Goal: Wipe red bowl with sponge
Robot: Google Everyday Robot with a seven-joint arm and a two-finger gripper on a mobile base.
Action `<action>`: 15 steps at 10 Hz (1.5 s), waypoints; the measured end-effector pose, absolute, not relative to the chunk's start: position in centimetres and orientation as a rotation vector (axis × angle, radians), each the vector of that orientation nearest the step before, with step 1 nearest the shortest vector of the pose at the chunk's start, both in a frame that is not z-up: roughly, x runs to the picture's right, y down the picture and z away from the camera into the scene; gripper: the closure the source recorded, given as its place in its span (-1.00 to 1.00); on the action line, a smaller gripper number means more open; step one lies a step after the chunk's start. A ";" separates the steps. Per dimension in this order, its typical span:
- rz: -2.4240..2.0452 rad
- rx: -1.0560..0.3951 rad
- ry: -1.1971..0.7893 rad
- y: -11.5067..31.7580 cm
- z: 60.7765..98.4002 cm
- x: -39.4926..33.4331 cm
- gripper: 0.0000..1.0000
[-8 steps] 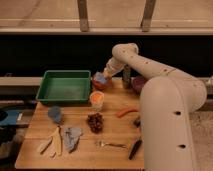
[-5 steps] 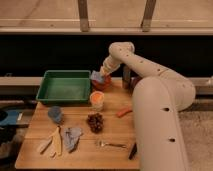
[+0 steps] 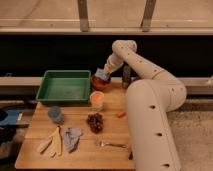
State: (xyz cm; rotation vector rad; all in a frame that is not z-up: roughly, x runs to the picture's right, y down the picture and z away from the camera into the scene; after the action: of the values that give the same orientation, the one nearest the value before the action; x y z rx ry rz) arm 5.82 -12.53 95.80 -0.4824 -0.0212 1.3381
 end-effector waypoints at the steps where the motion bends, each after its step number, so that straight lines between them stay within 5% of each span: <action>1: 1.361 -0.465 -0.009 -12.6 95.7 7.1 1.00; 9: 1.393 -0.450 -0.009 -10.7 92.5 8.3 1.00; 15: 1.319 -0.493 -0.042 -12.0 94.0 4.1 1.00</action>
State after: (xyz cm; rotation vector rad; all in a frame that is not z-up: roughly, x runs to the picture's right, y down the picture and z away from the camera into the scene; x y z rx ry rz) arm 4.10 -11.97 94.05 -0.4932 -0.0420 1.3192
